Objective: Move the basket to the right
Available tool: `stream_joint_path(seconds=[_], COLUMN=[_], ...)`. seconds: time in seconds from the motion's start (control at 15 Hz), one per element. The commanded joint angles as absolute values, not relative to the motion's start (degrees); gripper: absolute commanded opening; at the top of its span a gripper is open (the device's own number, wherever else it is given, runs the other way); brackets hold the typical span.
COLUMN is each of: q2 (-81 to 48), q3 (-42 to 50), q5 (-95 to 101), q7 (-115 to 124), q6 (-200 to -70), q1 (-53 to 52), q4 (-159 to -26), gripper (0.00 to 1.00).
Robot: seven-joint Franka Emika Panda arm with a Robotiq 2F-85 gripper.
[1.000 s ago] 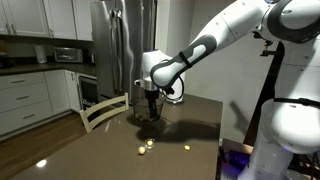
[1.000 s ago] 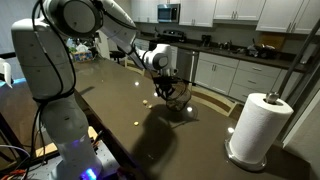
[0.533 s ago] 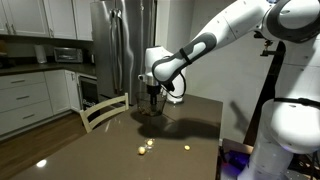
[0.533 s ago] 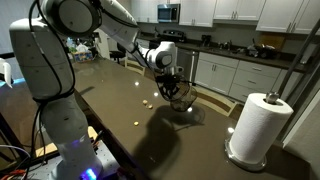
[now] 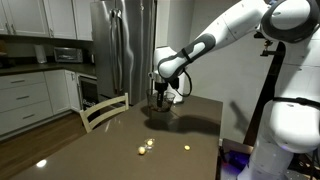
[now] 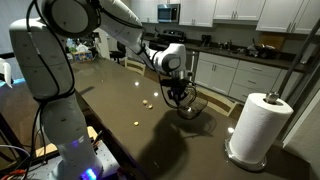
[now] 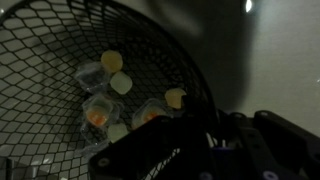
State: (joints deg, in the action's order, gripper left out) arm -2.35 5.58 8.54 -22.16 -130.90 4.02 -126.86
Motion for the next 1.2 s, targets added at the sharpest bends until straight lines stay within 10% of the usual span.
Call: stream_joint_path(seconds=[0.0,0.67,0.73,1.13], q2=[-2.17,-4.19,-4.20,-3.36], q3=[6.09,5.94,5.92,5.89], q5=[6.31,3.53,3.42,3.30], q7=[-19.76,-17.45,-17.18,-17.28], q6=[-131.54,-131.94,-131.94,-132.11], q1=[5.47,5.60,5.60,5.63], q4=[-127.84,-129.19,-129.26,-129.81], gripper=[0.04,0.04,0.31,0.62])
